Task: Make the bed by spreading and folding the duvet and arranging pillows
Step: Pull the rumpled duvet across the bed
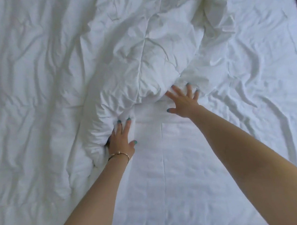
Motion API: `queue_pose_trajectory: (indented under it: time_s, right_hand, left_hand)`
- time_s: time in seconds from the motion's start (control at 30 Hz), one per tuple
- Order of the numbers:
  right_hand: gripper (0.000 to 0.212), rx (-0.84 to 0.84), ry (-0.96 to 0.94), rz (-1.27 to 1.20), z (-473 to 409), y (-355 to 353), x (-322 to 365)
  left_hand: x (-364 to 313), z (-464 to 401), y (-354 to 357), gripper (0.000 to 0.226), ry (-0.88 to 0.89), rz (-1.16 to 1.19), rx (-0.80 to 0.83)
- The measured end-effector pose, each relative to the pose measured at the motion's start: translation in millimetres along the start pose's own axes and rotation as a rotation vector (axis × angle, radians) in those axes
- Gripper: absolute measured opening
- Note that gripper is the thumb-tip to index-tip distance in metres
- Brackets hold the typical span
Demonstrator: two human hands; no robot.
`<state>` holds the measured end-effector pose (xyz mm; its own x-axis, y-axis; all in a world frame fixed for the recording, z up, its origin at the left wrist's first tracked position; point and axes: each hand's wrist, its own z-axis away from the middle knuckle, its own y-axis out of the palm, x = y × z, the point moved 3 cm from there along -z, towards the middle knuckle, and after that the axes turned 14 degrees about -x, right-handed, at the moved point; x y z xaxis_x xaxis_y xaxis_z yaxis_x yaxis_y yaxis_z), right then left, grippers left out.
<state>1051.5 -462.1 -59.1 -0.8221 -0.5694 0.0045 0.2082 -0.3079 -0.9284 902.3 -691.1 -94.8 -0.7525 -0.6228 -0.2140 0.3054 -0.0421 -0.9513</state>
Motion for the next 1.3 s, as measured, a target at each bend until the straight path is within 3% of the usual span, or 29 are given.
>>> queue_pose_trajectory:
  time_s: [0.07,0.13,0.23,0.37,0.47,0.57,0.77,0.87,0.93,0.97,1.03,1.1,1.17,1.23,1.3]
  right_hand:
    - [0.070,-0.012,-0.029,0.049,-14.7,4.2,-4.1]
    - [0.059,-0.157,-0.064,0.092,-19.0,4.8,-6.4]
    - [0.070,-0.338,-0.174,0.024,-12.0,3.0,-12.5]
    - [0.065,-0.165,-0.253,-0.179,30.9,3.7,-30.1]
    - [0.054,-0.035,-0.274,-0.185,83.6,13.6,-59.7]
    - [0.042,0.105,-0.278,-0.166,136.2,8.9,-101.7]
    - [0.046,0.438,-0.097,-0.111,236.5,-15.6,-254.8]
    - [0.044,0.486,0.008,-0.149,277.9,-16.6,-328.8]
    - [0.043,0.458,0.083,-0.169,299.6,-15.6,-361.8]
    - [0.043,0.405,0.107,-0.163,306.5,-14.6,-373.4]
    - [0.046,0.231,0.107,0.017,318.6,-6.2,-391.7]
    - [0.056,0.131,0.118,0.117,335.0,20.0,-401.7]
    - [0.066,0.163,0.214,-0.028,351.2,51.7,-403.9]
    - [0.077,0.185,0.297,-0.217,363.1,71.3,-398.5]
    - [0.087,0.169,0.371,-0.388,370.2,77.2,-386.7]
  left_hand:
    - [-2.1,-5.8,3.2,0.084,-0.017,0.046,-0.003]
    - [-0.4,-9.4,0.5,0.083,-0.034,0.116,-0.020]
    - [6.7,-6.8,-13.1,0.078,-0.096,0.115,-0.039]
    - [-4.4,21.6,-33.1,0.056,-0.269,0.232,-0.060]
    - [-32.4,74.1,-40.2,0.039,-0.402,0.573,0.106]
    - [-66.4,140.0,-36.0,0.036,-0.499,0.638,0.275]
    - [-133.1,279.6,-0.5,0.006,-0.531,0.258,0.613]
    - [-144.4,327.9,6.5,0.027,-0.438,0.043,0.750]
    - [-151.7,344.9,5.3,0.017,-0.349,-0.084,0.814]
    - [-156.7,348.4,6.2,0.012,-0.305,-0.135,0.801]
    - [-175.9,347.5,4.9,0.026,-0.215,-0.219,0.689]
    - [-204.8,339.3,10.2,0.019,-0.226,-0.033,0.535]
    - [-239.4,329.7,17.7,0.019,-0.250,0.209,0.427]
    - [-273.6,319.8,23.2,0.019,-0.127,0.242,0.292]
    - [-306.5,312.0,28.6,0.034,0.032,0.254,0.122]
